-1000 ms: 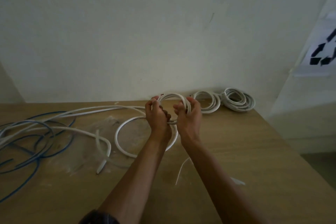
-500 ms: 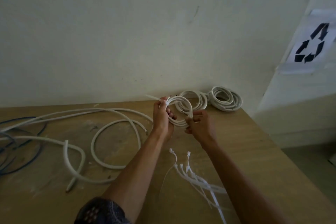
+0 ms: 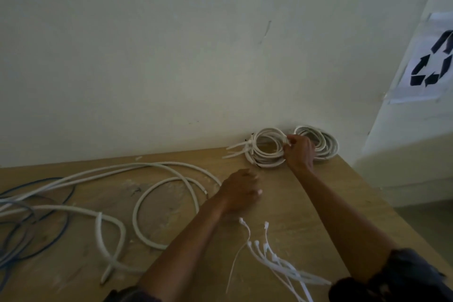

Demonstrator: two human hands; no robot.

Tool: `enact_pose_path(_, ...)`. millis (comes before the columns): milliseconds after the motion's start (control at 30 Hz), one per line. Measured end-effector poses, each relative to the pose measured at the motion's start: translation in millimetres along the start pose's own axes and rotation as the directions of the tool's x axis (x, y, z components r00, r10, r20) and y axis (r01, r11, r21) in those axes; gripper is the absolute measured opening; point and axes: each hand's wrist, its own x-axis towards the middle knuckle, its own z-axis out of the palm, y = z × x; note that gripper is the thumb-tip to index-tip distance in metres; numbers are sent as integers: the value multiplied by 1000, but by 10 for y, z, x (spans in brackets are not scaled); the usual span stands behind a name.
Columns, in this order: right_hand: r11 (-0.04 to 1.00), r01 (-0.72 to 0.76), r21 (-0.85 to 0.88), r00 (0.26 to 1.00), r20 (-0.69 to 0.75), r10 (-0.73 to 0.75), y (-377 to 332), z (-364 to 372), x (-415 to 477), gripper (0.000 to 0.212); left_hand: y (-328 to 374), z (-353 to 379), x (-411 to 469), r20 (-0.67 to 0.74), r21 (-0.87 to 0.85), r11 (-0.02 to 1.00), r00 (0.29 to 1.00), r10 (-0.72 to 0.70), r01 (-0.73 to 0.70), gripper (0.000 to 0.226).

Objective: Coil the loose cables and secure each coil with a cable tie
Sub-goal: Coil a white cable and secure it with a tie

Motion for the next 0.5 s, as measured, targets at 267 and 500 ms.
enact_pose_path(267,990,138,38,990,-48,-136,-163,-55,-383,23,-1,-14,-219,-138,-42,998,989,48,-54,48)
enact_pose_path(500,938,305,163,917,216,-336,-810,20,-988,10,26,-252,-979,-396,87,994,914,89,-59,30)
